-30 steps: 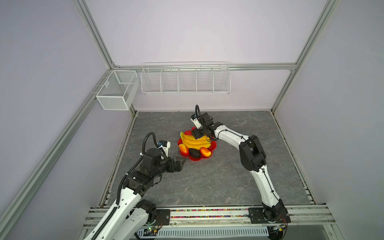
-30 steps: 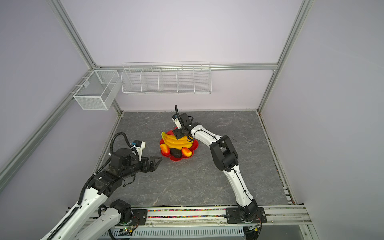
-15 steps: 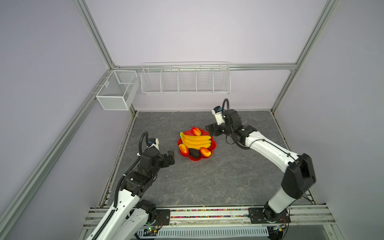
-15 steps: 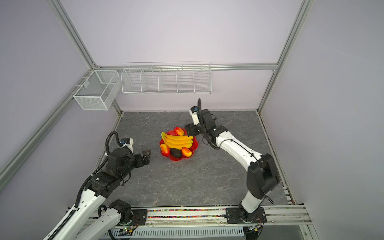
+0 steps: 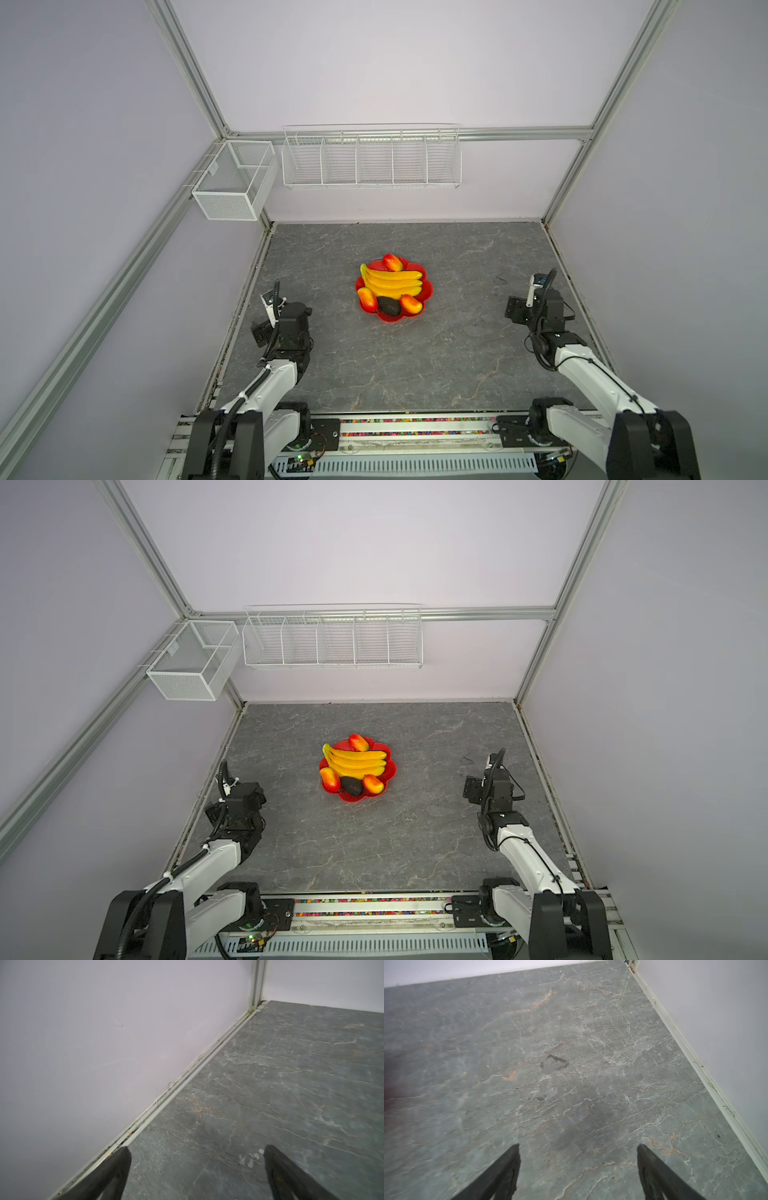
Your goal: Place and organize the fake fruits in the fruit bowl
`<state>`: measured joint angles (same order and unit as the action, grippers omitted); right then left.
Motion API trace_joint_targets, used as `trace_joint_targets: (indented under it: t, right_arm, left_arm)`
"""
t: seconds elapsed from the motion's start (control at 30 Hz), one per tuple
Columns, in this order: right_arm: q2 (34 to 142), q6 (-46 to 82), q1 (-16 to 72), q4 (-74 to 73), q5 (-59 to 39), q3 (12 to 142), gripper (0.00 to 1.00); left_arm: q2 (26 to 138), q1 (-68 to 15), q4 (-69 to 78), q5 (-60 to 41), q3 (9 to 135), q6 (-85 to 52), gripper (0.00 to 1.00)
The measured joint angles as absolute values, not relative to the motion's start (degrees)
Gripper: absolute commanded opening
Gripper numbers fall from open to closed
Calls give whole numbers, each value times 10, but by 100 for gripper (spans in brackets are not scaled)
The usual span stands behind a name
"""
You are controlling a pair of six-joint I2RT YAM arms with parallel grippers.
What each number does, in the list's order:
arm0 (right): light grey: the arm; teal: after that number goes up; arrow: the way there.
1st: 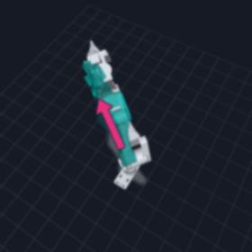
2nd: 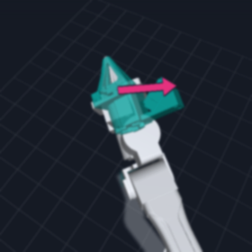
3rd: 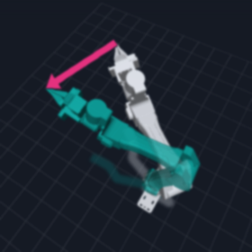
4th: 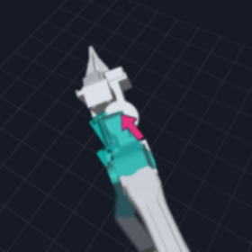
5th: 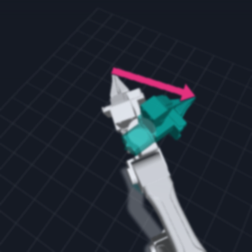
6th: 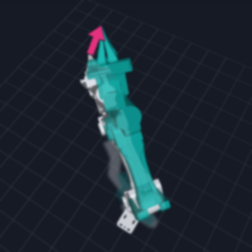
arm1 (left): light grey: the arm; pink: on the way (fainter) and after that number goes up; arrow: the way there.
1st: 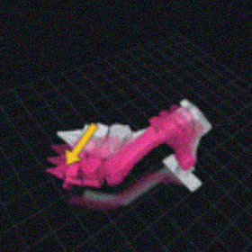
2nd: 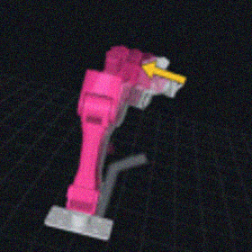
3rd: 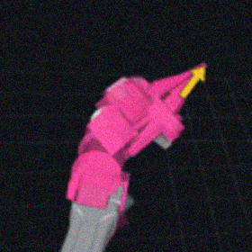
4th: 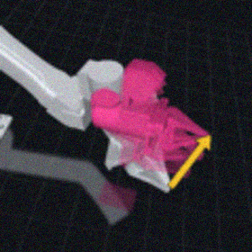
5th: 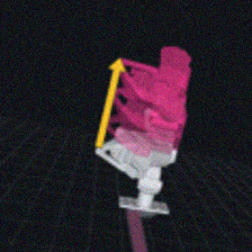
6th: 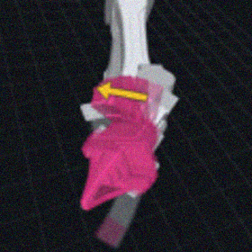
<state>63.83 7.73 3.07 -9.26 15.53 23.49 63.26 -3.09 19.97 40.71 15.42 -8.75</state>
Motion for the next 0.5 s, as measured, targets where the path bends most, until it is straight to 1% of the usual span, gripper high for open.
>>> trace_joint_targets:
  t: [0.1, 0.2, 0.3, 0.37, 0.5]
  right_arm:
    - [728, 51, 32, -214, 163, 213, 89]
    - [784, 16, 35, -313, 154, 207, 89]
    - [853, -6, 36, -434, 146, 204, 89]
    - [881, -9, 33, -452, 136, 206, 89]
    - [882, -9, 7, -464, 104, 213, 89]
  left_arm:
    - [692, -17, 264, 353, 173, -87, 99]
    - [769, -10, 332, 284, 209, -86, 99]
    - [838, -5, 422, 208, 215, -68, 99]
    - [874, -5, 461, 173, 209, -60, 99]
    - [874, -5, 465, 141, 210, -53, 99]
